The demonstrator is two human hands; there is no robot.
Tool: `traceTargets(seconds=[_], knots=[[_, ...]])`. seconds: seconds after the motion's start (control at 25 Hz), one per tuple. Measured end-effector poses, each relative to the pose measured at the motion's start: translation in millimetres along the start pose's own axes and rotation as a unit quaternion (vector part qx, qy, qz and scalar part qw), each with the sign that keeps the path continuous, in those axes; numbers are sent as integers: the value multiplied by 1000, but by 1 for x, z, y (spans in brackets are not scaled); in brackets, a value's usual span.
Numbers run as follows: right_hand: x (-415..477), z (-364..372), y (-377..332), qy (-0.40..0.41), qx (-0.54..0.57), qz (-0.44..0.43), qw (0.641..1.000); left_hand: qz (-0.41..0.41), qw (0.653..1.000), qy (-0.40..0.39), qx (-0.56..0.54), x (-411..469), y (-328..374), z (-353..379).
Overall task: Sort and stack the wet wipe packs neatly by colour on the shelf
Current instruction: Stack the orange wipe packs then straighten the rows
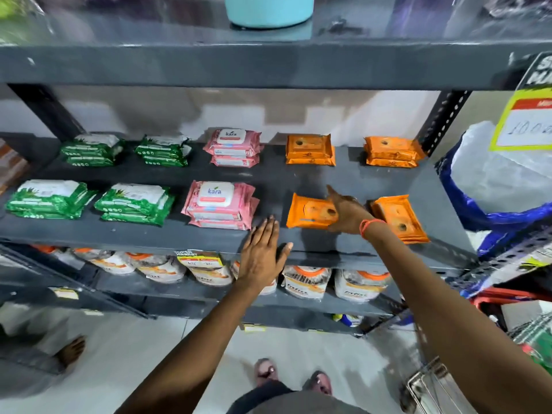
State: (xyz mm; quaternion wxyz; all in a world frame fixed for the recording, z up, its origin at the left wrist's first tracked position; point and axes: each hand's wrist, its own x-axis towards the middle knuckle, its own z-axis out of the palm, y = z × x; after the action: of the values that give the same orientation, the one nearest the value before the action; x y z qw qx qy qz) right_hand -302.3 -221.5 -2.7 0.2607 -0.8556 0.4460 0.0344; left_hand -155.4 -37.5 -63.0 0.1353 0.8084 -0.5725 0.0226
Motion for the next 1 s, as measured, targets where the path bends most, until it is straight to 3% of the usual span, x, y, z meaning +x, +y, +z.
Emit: traceTargets(seconds=[0.24, 0.44, 0.6, 1.0], knots=[[7, -6, 0, -110, -112, 77, 985, -15, 1000, -13, 17, -1, 2, 0], [2, -10, -17, 24, -110, -28, 993, -19, 999, -12, 26, -1, 1, 2], [-1, -7, -20, -28, -133, -42, 990, -17, 999, -19, 30, -1, 0, 2], [-7, 3, -18, 14, -157, -19, 987, -23, 999, -24, 39, -2, 2, 2]])
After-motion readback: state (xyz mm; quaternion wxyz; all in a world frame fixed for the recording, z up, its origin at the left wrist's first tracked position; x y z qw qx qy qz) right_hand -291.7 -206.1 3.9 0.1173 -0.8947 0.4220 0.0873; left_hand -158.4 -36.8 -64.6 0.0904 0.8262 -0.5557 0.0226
